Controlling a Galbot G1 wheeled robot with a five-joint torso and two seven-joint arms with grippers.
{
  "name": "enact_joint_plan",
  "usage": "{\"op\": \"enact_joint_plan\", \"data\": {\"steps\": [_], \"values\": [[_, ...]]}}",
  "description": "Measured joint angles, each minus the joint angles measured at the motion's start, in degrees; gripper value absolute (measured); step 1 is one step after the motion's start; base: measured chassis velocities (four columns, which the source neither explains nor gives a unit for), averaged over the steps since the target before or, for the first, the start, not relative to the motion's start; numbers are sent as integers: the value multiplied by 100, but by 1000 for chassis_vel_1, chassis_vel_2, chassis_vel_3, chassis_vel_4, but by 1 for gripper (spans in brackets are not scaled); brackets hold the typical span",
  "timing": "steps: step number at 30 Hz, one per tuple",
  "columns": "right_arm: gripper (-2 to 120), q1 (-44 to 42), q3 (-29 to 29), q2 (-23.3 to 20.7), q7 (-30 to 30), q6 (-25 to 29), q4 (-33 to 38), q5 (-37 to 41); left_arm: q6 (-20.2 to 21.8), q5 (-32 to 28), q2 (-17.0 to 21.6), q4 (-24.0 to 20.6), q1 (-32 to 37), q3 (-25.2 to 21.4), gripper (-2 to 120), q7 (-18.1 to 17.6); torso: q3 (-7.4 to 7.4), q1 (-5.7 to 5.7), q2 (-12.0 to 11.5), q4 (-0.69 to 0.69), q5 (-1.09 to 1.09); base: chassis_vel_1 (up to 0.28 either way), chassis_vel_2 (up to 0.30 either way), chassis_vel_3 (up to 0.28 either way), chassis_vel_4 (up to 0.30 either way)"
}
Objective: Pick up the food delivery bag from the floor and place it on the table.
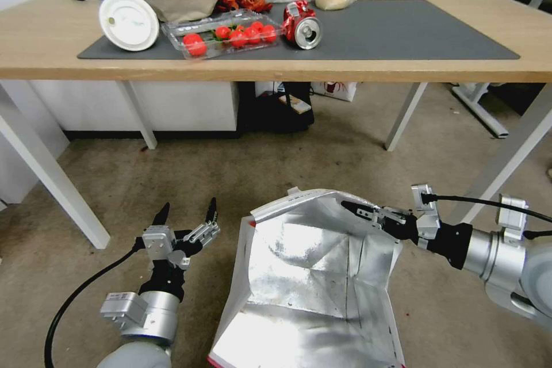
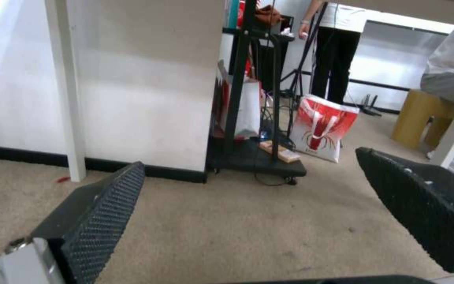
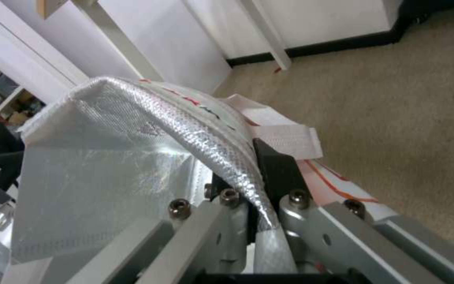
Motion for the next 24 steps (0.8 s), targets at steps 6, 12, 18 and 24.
{"op": "enact_joint_plan", "data": {"steps": [6,12,18,24], "values": [[0,-63,-9,66,-61,8,46,-132,-111,-96,-3,-29,28,35,100,-76,0,0,0,0,0,0,0,0,0],[0,-131,-57,147,-122,15,97,-247,-154,-297,8,-82,42,73,100,-108,60,10,77,-1,0,0,0,0,0],[0,-141,-96,179,-133,17,153,-289,-151,-267,11,-89,57,63,100,-112,216,7,233,0,0,0,0,0,0],[0,-127,-110,137,-134,12,210,-278,-129,-255,17,-129,81,40,100,-128,357,26,392,0,0,0,0,0,0]]}}
